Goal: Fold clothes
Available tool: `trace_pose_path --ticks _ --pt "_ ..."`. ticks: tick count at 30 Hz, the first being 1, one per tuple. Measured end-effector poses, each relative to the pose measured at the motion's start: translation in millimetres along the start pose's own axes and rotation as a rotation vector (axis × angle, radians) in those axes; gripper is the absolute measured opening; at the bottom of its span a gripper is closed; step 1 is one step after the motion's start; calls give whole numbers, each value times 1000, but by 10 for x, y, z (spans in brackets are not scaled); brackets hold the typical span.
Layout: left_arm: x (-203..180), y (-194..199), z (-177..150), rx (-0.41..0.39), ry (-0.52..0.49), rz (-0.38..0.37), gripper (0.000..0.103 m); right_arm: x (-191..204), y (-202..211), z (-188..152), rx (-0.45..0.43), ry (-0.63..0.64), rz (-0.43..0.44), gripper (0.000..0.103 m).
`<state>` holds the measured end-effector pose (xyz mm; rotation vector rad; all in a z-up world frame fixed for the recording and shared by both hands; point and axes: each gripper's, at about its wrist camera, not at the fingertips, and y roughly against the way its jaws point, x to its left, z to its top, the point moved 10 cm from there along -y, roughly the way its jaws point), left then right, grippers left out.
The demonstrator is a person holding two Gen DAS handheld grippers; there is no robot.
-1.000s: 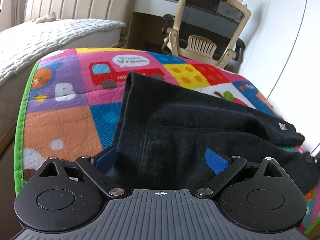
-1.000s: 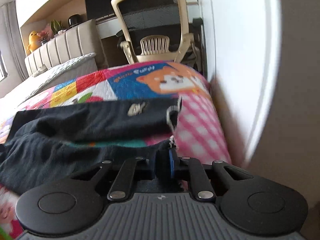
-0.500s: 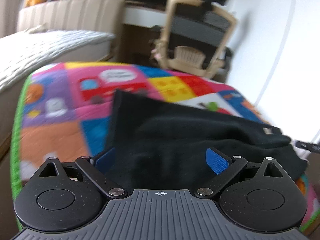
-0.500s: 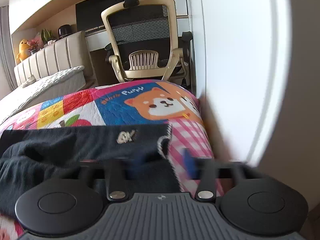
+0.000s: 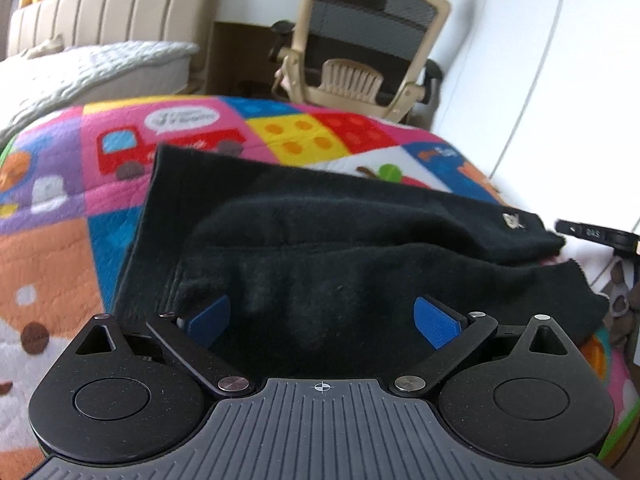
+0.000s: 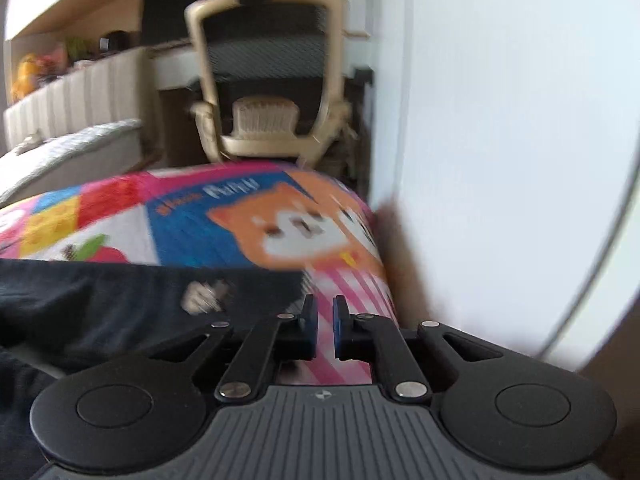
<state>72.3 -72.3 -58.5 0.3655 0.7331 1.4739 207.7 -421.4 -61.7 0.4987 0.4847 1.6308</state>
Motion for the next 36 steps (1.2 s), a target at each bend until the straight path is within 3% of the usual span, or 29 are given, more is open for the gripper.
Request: trace_pose_path --ticks 1,3,5,6,7,8,12,15,21,23,25,29,31,36 --pt "6 -2 -7 -5 -1 2 102 -50 8 -47 16 -43 9 10" --pt "-6 -5 -21 -9 -15 8 103 -119 66 -111 27 -115 36 27" --pt "-31 -17 -40 -11 -46 30 103 -162 245 -119 -1 -178 57 63" --pt "-47 -26 -48 -11 -62 43 103 -162 359 -111 -21 -198 76 73" --pt "-63 -35 -57 -10 -78 56 103 -144 455 -105 -35 -217 104 96" --pt "-72 -42 -61 -9 -89 65 103 -118 550 -105 -46 -234 132 103" --pt "-85 -60 -70 2 -117 76 103 76 898 -177 -52 -266 244 103" --pt "-107 -70 -88 19 -149 77 103 283 1032 -294 -10 -257 279 103" --pt "-90 65 -100 34 -66 72 103 709 1391 -387 28 -230 349 103" --pt "-174 245 -95 34 -21 48 103 791 1579 -365 4 -193 329 103" --pt "-350 594 -48 -34 -26 29 103 871 1774 -344 -22 -157 315 103" --pt "-669 1301 -83 -163 -69 78 103 976 2241 -349 -102 -95 346 103" --pt "-806 1618 -140 -211 -81 109 103 1022 2404 -507 -113 -68 338 103" --pt "-996 1786 -535 -180 -146 162 103 1108 2442 -983 3 -25 289 103"
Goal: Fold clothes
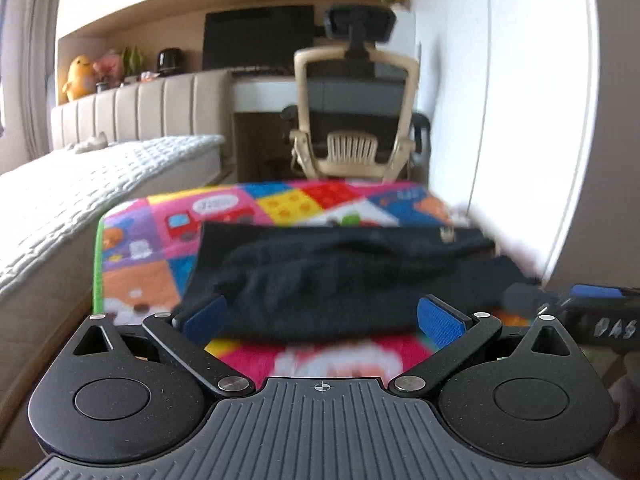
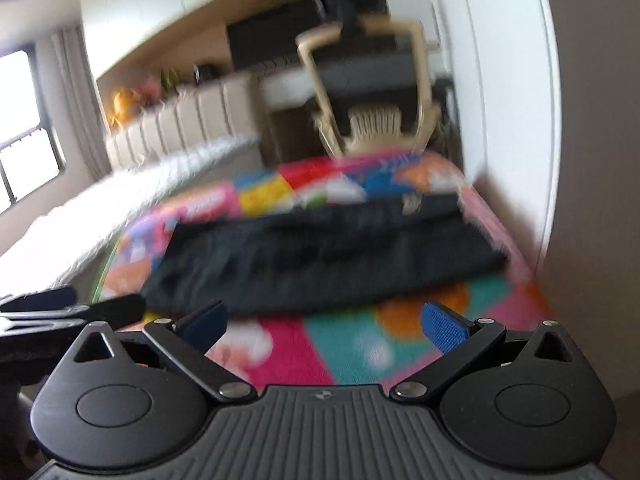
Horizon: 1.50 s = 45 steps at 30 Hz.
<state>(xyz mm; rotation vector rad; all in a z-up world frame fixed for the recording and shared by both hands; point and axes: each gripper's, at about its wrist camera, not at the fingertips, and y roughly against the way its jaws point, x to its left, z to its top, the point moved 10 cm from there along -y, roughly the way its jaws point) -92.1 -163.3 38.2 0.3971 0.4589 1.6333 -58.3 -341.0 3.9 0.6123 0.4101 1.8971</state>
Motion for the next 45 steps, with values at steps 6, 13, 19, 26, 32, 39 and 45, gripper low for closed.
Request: trace_pose_path --ticks 6,13,19,26,32,39,45 --pt "55 60 -33 17 44 28 103 -57 78 18 6 -21 -35 103" --pt "99 -11 -140 86 53 34 103 18 26 -59 50 29 -47 103" --pt "100 -79 -220 136 49 39 103 -10 -51 -118 93 17 -46 103" --pt "53 -178 -306 188 44 12 103 -40 -129 -168 133 8 -44 103" --pt "79 -189 -319 196 58 15 103 -26 -151 -183 145 16 -41 103" --pt "84 -195 -302 197 62 16 103 3 -152 -177 152 31 -38 103" --pt "87 -198 -294 199 67 16 103 13 -161 -179 159 36 -38 103"
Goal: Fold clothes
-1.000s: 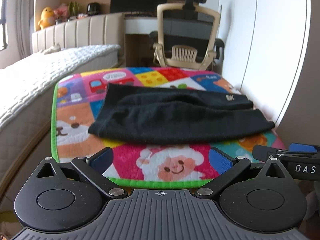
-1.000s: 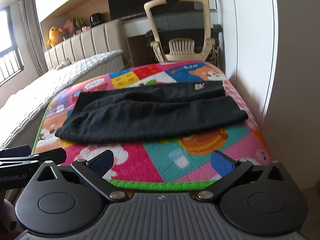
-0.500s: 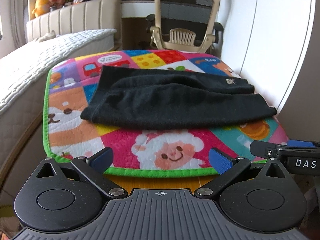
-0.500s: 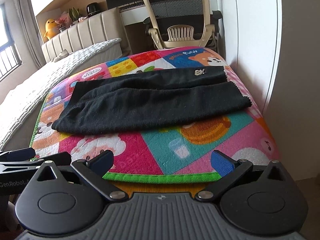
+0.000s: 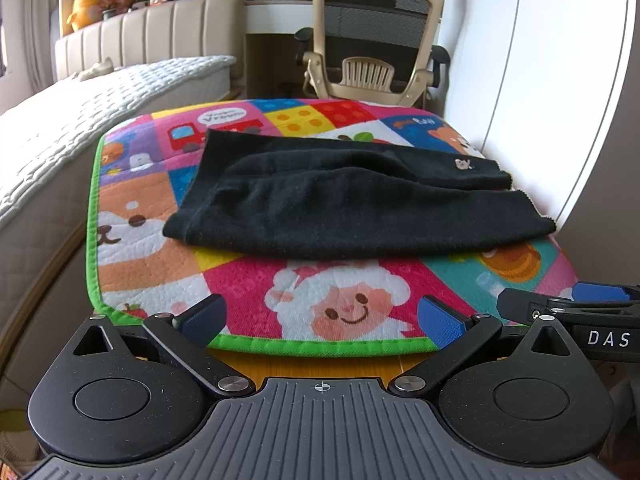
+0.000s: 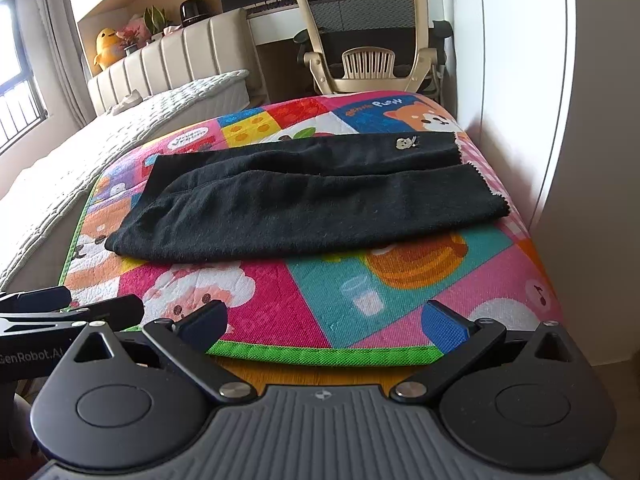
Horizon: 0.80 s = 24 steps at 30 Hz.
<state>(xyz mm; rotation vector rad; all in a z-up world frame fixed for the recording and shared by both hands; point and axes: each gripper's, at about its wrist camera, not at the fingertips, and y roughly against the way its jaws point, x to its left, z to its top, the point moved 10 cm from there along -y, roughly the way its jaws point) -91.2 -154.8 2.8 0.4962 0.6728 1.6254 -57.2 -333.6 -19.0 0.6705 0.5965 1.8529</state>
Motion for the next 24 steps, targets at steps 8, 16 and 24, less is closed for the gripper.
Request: trace_pose_path --ticks 8,16,24 --pt "-2 -6 -4 2 2 -1 103 3 -12 -4 6 -3 2 103" --pt "-7 -17 -13 5 6 -5 103 -4 -29 -19 13 -5 3 103" --pt "-13 -34 -26 11 11 -9 103 -1 -58 -33 25 -6 3 103"
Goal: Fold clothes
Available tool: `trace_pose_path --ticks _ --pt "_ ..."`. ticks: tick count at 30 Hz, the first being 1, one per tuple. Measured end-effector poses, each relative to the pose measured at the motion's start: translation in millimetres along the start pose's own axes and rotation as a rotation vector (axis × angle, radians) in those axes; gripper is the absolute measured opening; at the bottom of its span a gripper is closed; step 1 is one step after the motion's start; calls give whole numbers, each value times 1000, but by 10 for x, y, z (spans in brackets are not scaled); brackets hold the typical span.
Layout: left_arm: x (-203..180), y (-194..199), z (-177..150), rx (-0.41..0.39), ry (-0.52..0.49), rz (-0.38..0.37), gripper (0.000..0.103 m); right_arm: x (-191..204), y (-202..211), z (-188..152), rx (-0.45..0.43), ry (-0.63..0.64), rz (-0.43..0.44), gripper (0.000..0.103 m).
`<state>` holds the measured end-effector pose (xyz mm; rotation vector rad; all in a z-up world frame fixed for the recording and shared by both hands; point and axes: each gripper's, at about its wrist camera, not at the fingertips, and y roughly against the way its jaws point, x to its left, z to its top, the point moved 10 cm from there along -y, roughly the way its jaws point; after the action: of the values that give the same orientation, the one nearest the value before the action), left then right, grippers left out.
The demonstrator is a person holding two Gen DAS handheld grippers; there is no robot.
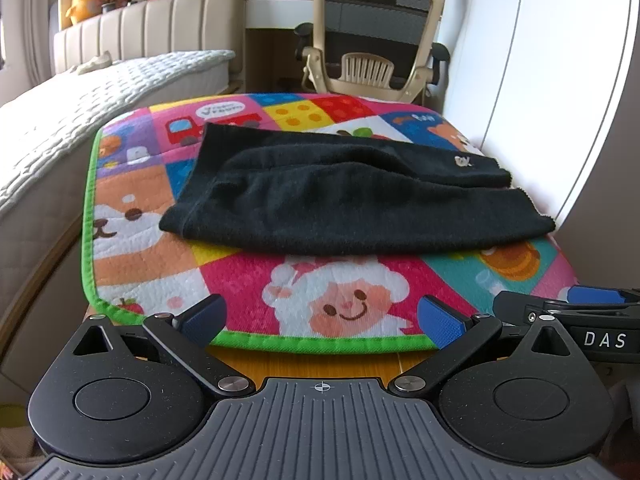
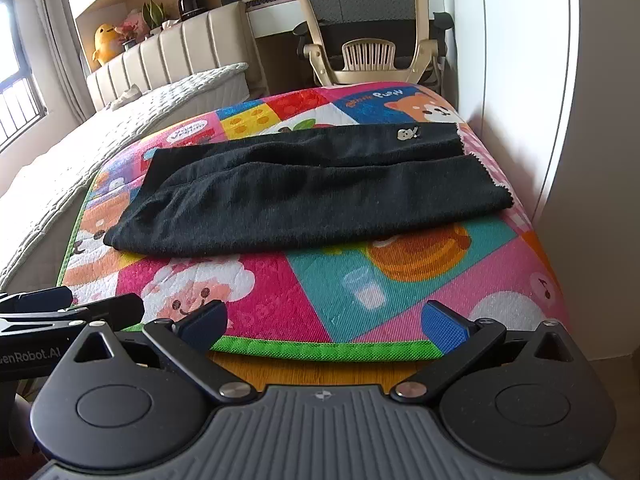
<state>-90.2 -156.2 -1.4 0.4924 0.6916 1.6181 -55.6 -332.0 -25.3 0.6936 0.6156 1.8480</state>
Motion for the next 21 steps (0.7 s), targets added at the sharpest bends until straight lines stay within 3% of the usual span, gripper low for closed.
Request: trace_pose_path --ticks 21 --pt "-15 -26 -19 12 9 -9 103 3 -34 -23 16 -7 0 103"
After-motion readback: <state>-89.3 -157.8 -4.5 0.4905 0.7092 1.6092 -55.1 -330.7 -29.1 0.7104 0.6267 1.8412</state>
